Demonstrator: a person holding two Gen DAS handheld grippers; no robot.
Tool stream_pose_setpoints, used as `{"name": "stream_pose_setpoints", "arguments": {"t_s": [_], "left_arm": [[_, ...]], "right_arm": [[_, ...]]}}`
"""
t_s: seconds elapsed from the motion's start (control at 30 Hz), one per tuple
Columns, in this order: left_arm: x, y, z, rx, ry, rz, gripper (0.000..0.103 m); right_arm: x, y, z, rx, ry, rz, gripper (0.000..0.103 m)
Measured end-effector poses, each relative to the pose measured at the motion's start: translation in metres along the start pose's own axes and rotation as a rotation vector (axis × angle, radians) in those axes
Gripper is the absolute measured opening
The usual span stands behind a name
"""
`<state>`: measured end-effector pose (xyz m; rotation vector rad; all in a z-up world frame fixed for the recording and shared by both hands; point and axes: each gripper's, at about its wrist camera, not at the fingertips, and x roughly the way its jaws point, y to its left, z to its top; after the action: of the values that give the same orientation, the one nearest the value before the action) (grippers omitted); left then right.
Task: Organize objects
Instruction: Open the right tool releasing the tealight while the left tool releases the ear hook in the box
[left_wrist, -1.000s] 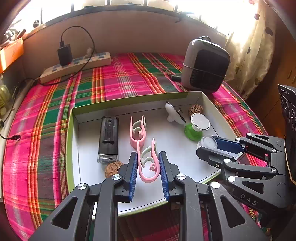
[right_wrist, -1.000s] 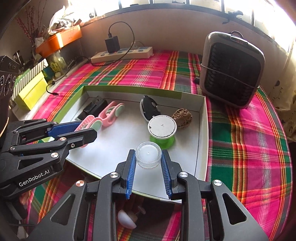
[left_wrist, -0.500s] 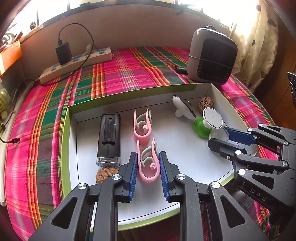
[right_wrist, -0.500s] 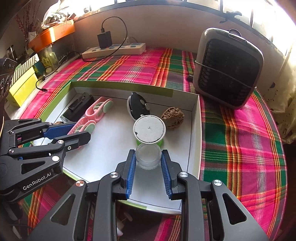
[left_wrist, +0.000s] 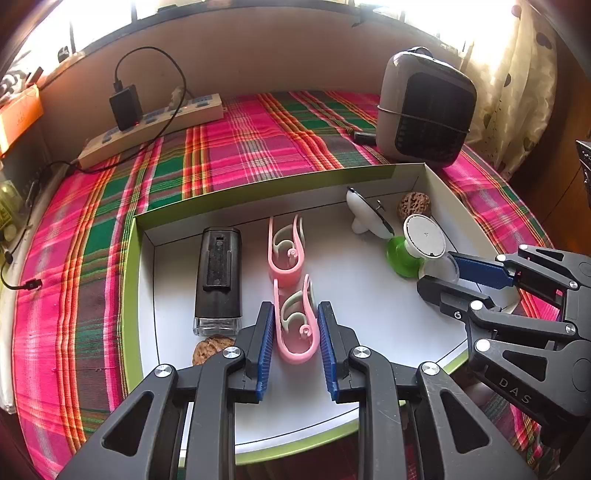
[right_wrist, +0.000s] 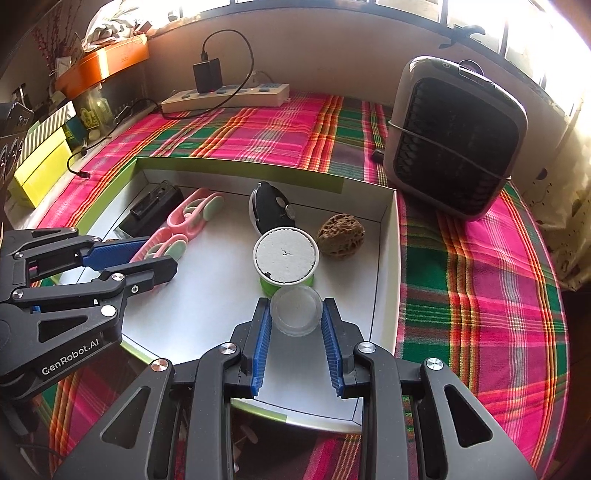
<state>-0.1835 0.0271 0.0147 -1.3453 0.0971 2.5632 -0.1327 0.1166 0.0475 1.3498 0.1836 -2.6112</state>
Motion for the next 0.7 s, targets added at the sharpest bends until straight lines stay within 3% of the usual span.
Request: {"name": "stream_pose_setpoints", "arguments": {"t_s": [0.7], "left_arm": [[0.0001, -0.0012, 0.0001, -0.007, 0.005, -0.013, 0.029]], "right_arm": [[0.001, 0.0004, 0.0, 0.013, 0.004, -0.013, 0.029]]}}
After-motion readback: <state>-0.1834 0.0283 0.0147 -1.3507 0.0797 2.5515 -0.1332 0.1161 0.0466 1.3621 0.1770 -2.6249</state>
